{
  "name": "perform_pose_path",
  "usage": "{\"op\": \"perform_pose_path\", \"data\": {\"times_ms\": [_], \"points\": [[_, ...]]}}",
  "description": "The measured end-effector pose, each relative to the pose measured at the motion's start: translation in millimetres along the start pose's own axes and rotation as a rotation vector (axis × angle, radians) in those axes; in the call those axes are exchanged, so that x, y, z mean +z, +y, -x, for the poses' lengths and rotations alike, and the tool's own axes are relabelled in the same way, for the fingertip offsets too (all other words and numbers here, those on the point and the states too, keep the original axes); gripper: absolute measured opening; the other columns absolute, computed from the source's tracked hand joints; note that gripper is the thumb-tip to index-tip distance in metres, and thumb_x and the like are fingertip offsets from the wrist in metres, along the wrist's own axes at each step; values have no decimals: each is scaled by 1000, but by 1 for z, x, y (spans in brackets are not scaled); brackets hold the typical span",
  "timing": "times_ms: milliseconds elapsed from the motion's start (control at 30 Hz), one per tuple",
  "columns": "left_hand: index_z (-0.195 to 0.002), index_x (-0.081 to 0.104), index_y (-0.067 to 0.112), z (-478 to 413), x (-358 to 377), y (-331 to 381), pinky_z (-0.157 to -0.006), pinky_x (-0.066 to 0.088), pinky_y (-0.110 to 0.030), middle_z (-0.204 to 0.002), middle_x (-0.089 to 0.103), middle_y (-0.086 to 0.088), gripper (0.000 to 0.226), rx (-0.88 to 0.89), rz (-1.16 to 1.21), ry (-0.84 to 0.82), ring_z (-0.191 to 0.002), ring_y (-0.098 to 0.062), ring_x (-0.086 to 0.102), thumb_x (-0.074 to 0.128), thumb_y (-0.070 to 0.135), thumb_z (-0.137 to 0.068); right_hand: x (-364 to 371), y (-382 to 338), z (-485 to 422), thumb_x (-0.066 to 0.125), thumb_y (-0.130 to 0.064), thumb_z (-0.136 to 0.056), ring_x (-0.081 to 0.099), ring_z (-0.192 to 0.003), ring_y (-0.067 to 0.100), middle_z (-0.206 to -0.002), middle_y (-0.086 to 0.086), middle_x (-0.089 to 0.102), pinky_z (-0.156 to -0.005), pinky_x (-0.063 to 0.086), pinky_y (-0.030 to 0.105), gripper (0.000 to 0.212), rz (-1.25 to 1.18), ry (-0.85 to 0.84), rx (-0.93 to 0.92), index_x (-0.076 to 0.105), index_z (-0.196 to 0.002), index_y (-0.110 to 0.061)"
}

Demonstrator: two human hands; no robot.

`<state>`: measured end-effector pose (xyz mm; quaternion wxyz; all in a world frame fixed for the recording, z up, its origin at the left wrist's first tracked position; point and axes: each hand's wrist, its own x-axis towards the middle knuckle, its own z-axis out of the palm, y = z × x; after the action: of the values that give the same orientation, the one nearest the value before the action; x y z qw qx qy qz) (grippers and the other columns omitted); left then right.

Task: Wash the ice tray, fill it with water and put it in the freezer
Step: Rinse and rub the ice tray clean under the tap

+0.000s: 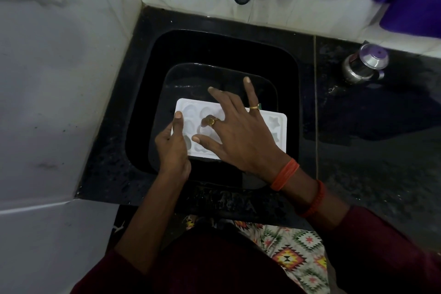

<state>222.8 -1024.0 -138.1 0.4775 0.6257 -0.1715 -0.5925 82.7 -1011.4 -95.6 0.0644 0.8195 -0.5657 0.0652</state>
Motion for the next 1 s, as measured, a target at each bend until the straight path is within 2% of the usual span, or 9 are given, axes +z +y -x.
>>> {"op": "perform_pose_path", "data": {"times_ms": [100, 167, 367, 633, 900, 1000], "points": [[-101, 74, 6, -1, -1, -1, -77, 61, -39, -96, 77, -12, 32, 9, 5, 0, -86, -27, 74, 61, 35, -100, 2, 0, 3, 31, -70, -99, 43, -140, 25, -153, 13, 45, -123, -3, 59, 62, -6, -30, -32, 77, -102, -29], [-97, 74, 9, -2, -1, -1, -80, 60, -41, -92, 78, -9, 30, 4, 9, 5, -85, -26, 74, 62, 36, -99, 4, 0, 4, 32, -71, -98, 43, -141, 26, -153, 13, 46, -123, 1, 60, 62, -8, -42, -44, 78, -99, -29], [-93, 74, 11, -2, -4, -1, -72, 62, -35, -90, 78, -6, 27, 2, 15, 0, -83, -23, 74, 62, 34, -99, 7, -5, 6, 35, -72, -97, 43, -141, 28, -151, 14, 48, -122, 5, 62, 62, -20, -33, -63, 77, -103, -27], [-91, 73, 14, -2, -8, -2, -71, 62, -33, -85, 78, -2, 26, 3, 18, 1, -80, -20, 75, 62, 35, -99, 9, -5, 3, 33, -71, -98, 46, -138, 32, -151, 17, 47, -123, 5, 62, 68, 11, -4, -131, 79, -95, -21], [-93, 74, 13, -4, -9, -1, -72, 61, -34, -88, 78, -3, 25, 1, 23, 4, -81, -19, 75, 62, 35, -99, 6, -5, 2, 38, -68, -99, 47, -137, 31, -149, 16, 50, -121, 10, 63, 62, 3, 39, -137, 78, -95, -20], [-91, 73, 13, -4, -9, -1, -68, 61, -32, -85, 78, -2, 25, -4, 30, 2, -79, -19, 75, 62, 34, -99, 8, -3, 1, 36, -68, -99, 46, -138, 32, -150, 17, 49, -122, 7, 62, 62, 20, 17, -148, 79, -97, -22]]}}
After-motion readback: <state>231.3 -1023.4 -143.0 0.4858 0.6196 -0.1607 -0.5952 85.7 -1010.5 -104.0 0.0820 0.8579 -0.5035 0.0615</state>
